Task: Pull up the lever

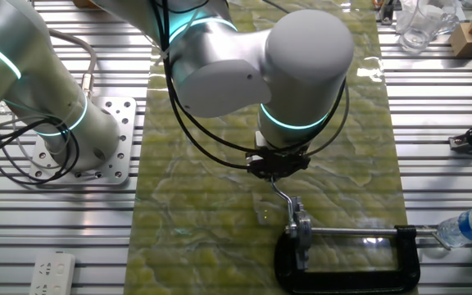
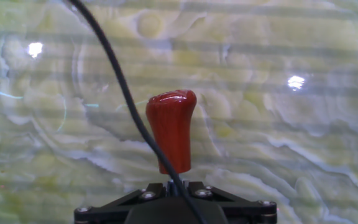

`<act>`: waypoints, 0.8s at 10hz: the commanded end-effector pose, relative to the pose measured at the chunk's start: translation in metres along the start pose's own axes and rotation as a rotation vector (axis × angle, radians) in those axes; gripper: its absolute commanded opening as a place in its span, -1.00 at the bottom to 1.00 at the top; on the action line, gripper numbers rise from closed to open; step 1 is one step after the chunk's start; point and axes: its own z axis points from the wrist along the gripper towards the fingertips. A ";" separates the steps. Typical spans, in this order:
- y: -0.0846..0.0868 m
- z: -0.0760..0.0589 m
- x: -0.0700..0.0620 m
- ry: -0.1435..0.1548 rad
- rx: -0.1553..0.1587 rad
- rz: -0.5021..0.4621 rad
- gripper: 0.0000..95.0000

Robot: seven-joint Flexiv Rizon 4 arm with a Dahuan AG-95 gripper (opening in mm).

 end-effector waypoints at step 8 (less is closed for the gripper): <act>-0.002 -0.063 0.000 0.015 -0.002 -0.006 -1.00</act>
